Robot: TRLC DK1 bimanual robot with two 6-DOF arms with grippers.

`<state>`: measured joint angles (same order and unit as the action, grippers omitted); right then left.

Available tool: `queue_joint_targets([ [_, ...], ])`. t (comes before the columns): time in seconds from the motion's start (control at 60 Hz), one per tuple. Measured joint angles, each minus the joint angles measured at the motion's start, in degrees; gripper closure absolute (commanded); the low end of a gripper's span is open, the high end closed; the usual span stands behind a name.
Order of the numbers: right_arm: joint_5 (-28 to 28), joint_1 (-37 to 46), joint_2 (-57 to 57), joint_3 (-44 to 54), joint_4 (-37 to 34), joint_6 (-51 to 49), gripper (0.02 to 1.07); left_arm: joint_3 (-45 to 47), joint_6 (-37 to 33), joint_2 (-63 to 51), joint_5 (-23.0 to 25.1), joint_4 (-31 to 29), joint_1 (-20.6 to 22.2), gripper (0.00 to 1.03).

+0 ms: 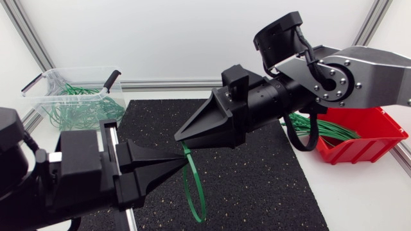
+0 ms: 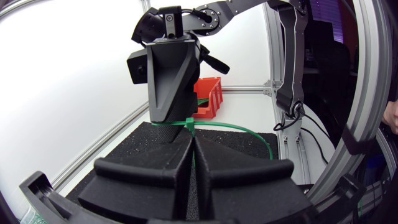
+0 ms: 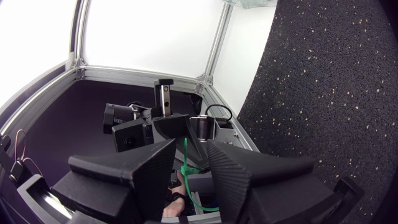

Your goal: Take a green cable tie from the red box, thread the tail through the head to close it, then place it in the transparent bin on the left.

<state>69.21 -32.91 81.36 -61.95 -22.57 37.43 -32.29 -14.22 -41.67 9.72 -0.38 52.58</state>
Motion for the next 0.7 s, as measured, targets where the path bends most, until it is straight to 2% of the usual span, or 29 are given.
queue_joint_targets([
  [0.15,0.00,0.00,-0.02,0.02,-0.22,-0.46,0.83,0.00,-0.02,0.00,0.00,0.22,0.00,1.00],
  [0.183,0.00,0.00,-0.02,0.02,-0.24,-0.55,0.88,0.00,-0.02,0.00,-0.02,0.24,0.00,1.00],
  [0.233,-0.02,0.00,-0.13,0.02,-0.24,-0.66,1.01,0.00,-0.02,0.00,-0.02,0.24,0.00,1.00],
  [0.517,-0.44,0.00,-2.75,0.02,-0.68,-0.70,1.01,0.02,-0.87,0.04,-0.35,0.76,0.00,1.00],
  [0.7,-0.87,-0.07,-3.69,0.02,-1.95,-0.70,1.01,0.02,-2.14,0.59,-4.46,0.83,3.23,1.00],
])
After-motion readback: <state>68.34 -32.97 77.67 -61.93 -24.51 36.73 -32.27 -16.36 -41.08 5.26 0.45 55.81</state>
